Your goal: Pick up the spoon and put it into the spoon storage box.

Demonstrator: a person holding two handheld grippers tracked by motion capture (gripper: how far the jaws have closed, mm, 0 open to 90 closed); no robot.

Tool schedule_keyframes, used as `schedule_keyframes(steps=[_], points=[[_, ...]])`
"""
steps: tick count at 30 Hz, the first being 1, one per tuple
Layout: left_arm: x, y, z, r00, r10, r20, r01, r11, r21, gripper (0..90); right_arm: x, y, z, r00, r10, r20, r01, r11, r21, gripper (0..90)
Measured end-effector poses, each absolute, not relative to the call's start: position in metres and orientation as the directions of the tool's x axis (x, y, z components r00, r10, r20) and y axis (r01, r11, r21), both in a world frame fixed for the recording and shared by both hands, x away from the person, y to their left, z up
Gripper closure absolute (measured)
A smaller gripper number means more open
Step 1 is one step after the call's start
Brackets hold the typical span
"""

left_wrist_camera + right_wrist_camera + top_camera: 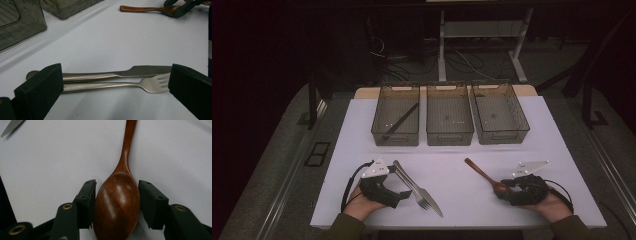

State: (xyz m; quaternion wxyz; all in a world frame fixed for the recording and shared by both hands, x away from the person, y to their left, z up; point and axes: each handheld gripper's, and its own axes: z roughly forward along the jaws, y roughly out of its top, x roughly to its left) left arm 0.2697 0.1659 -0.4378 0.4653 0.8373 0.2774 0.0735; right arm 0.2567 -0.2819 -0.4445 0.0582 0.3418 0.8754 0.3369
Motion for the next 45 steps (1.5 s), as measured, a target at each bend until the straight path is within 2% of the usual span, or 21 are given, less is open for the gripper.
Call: schedule_keyframes(steps=[4, 9, 16, 22, 36, 42, 45], points=[[0.270, 0.165, -0.438, 0.837, 0.531, -0.136, 0.395, -0.414, 0.820, 0.0, 0.255, -0.280, -0.445, -0.767, 0.632, 0.114, 0.549, 0.553, 0.627, 45.8], [0.270, 0.165, -0.438, 0.835, 0.532, -0.140, 0.399, -0.411, 0.820, 0.0, 0.257, -0.284, -0.444, -0.754, 0.638, 0.156, 0.569, 0.515, 0.641, 40.7], [0.270, 0.165, -0.438, 0.836, 0.531, -0.139, 0.398, -0.412, 0.820, 0.0, 0.259, -0.292, -0.441, -0.731, 0.663, 0.160, 0.577, 0.477, 0.663, 43.9], [0.269, 0.165, -0.438, 0.837, 0.530, -0.139, 0.397, -0.412, 0.820, 0.0, 0.257, -0.287, -0.445, -0.747, 0.650, 0.136, 0.571, 0.524, 0.632, 45.9], [0.270, 0.165, -0.439, 0.843, 0.521, -0.135, 0.392, -0.422, 0.817, 0.0, 0.254, -0.280, -0.444, -0.798, 0.583, 0.153, 0.535, 0.568, 0.625, 71.6], [0.270, 0.164, -0.440, 0.843, 0.520, -0.140, 0.395, -0.421, 0.816, 0.0, 0.255, -0.280, -0.445, -0.793, 0.580, 0.186, 0.551, 0.552, 0.626, 78.4], [0.270, 0.164, -0.440, 0.844, 0.518, -0.140, 0.395, -0.423, 0.815, 0.0, 0.255, -0.280, -0.445, -0.792, 0.580, 0.192, 0.554, 0.549, 0.626, 78.7]])
